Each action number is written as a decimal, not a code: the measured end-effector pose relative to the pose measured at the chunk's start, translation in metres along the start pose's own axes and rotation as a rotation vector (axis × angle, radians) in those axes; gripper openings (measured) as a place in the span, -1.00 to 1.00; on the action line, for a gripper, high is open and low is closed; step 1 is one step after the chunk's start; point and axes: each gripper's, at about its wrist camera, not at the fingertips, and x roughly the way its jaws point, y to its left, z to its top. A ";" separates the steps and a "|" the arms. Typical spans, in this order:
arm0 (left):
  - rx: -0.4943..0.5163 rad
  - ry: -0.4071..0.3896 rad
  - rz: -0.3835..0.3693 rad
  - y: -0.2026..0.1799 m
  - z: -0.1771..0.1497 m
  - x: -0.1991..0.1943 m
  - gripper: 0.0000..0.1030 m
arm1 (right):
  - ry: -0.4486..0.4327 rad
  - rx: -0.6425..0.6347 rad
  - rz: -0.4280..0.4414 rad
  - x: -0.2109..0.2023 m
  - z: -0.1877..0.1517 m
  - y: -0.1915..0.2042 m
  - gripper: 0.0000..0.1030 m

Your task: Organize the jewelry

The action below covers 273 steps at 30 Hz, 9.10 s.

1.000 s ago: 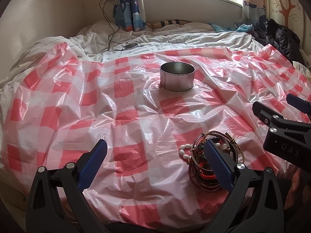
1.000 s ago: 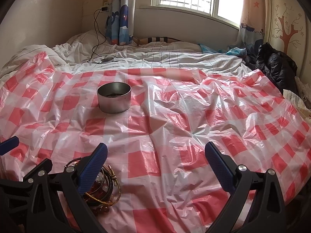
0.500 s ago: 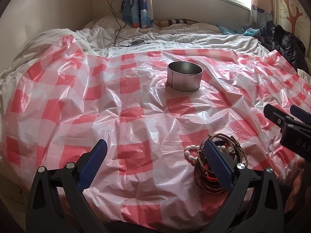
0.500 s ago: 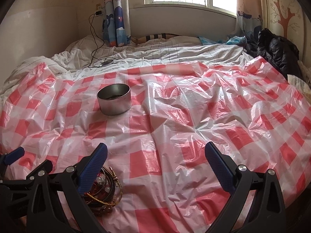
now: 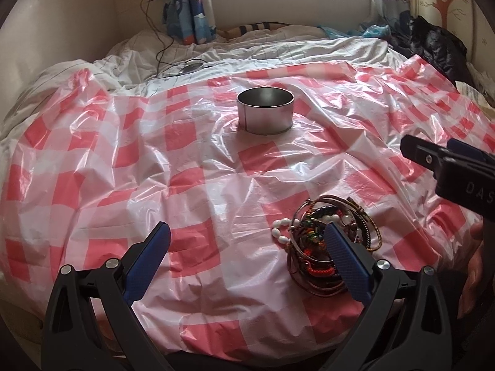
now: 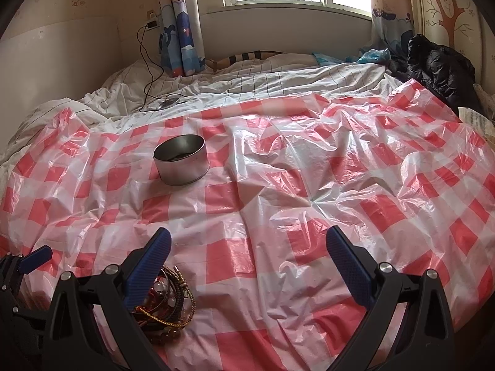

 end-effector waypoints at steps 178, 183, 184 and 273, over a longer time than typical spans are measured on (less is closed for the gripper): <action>-0.360 0.041 -0.740 0.083 0.058 0.070 -1.00 | 0.162 0.357 0.994 0.072 0.049 -0.063 -0.82; -0.358 -0.025 -0.704 0.089 0.095 0.074 -1.00 | 0.142 0.387 1.024 0.091 0.076 -0.052 -0.82; -0.351 -0.029 -0.698 0.089 0.102 0.077 -1.00 | 0.142 0.397 1.028 0.096 0.080 -0.051 -0.82; -0.445 0.127 -0.561 0.094 0.027 0.086 0.30 | 0.305 -0.189 0.566 0.012 -0.052 0.041 0.62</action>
